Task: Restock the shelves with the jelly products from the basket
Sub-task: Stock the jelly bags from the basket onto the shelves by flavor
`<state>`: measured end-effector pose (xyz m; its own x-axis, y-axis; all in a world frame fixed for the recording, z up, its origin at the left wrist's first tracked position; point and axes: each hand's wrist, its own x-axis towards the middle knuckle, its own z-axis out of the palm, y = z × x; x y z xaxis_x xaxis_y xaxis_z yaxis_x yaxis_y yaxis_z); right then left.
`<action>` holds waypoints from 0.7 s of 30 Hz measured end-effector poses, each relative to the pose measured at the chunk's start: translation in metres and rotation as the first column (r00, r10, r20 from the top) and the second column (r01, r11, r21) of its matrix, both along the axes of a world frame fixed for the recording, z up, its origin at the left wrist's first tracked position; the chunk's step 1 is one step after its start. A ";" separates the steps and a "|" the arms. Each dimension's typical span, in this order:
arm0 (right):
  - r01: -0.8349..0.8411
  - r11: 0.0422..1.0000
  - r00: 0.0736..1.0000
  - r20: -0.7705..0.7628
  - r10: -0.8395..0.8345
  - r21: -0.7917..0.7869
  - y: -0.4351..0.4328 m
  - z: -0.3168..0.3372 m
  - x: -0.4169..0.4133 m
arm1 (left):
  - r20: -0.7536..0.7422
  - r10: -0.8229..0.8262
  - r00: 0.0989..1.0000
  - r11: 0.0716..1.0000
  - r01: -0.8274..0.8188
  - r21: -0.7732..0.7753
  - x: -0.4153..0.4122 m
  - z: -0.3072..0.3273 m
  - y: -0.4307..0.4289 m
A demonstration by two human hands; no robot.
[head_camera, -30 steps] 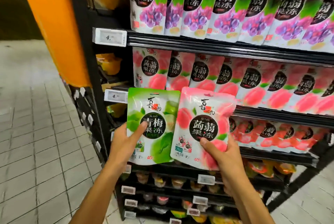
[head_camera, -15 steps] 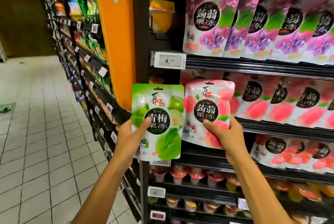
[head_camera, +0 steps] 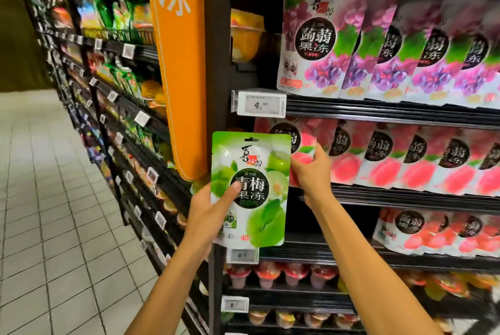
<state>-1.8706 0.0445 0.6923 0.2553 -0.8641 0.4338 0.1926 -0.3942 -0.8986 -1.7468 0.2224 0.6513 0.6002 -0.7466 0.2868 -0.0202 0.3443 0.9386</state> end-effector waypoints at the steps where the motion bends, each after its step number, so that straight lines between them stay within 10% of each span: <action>1: 0.003 1.000 1.000 0.003 -0.003 0.009 0.000 -0.003 0.002 | -0.004 -0.005 1.000 1.000 0.004 -0.005 0.000 0.001 -0.001; 12: 0.049 0.982 0.974 -0.207 -0.087 -0.184 0.004 -0.015 -0.012 | -0.009 0.028 1.000 1.000 -0.028 0.001 -0.003 0.000 -0.012; 18: 0.275 0.891 0.738 -0.515 -0.436 -0.361 0.007 -0.021 -0.035 | -0.042 0.058 0.997 0.998 -0.059 -0.003 0.003 -0.005 -0.007; 21: 0.280 0.913 0.762 -0.510 -0.399 -0.296 0.005 -0.020 -0.032 | -0.058 0.076 0.995 0.997 -0.076 -0.001 0.006 -0.007 -0.006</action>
